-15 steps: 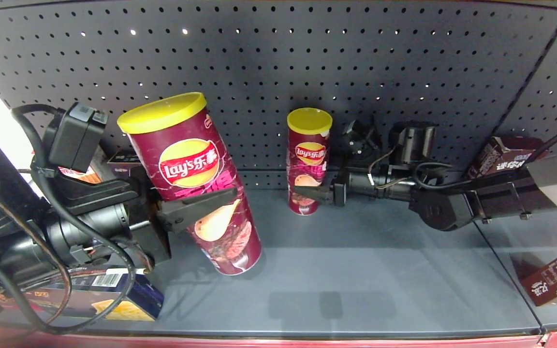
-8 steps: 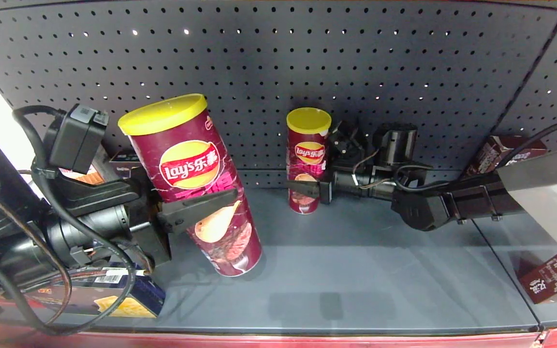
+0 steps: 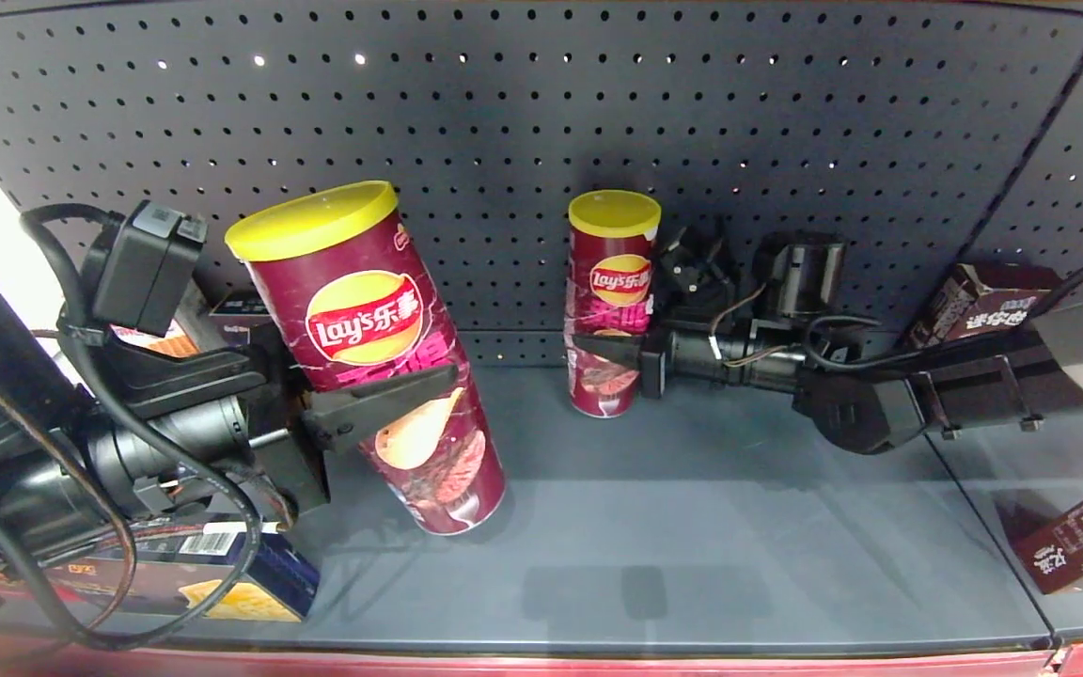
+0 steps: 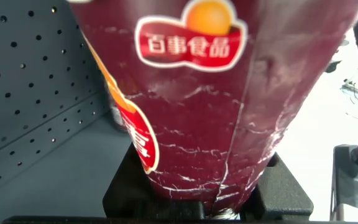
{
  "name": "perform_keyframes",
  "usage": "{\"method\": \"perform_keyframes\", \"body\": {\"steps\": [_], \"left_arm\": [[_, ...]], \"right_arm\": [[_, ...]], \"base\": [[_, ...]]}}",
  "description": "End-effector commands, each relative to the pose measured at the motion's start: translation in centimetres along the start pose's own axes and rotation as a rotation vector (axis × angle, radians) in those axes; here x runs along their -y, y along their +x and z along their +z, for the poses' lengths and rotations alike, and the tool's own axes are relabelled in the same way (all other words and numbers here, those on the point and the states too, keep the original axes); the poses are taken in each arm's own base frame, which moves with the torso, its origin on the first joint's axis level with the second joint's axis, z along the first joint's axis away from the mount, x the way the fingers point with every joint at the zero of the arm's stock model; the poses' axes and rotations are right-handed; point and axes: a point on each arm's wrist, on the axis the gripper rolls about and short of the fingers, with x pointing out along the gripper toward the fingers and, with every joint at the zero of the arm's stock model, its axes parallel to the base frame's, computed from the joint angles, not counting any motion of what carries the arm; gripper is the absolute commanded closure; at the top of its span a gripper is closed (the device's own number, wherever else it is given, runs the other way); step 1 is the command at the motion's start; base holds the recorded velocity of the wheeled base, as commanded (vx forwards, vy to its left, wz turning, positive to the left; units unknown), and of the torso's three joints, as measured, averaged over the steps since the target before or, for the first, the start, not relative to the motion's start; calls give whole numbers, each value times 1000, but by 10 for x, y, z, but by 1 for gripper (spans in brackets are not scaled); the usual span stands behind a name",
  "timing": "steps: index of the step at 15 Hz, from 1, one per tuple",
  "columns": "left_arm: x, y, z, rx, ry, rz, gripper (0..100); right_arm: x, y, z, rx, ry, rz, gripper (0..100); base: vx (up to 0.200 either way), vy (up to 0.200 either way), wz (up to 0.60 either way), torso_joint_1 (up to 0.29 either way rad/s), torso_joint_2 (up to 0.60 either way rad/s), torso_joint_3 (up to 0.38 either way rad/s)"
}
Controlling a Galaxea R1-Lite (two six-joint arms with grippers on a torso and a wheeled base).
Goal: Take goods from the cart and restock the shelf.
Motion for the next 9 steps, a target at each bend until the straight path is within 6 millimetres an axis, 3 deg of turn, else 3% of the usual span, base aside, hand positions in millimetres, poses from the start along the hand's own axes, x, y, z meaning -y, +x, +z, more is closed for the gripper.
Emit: {"method": "perform_keyframes", "body": {"steps": [1, 5, 9], "left_arm": [[0, 0, 0, 0, -1, 1, 100], [-2, -2, 0, 1, 2, 13, 100], [-4, -3, 0, -1, 1, 21, 100]], "right_arm": [[-17, -23, 29, 33, -24, 11, 100], [-47, -49, 35, 12, -16, 33, 100], [-95, -71, 22, 62, -45, 97, 100]], "base": [[0, 0, 0, 0, 0, 0], [0, 0, 0, 0, 0, 0], [0, 0, 0, 0, 0, 0]]}}
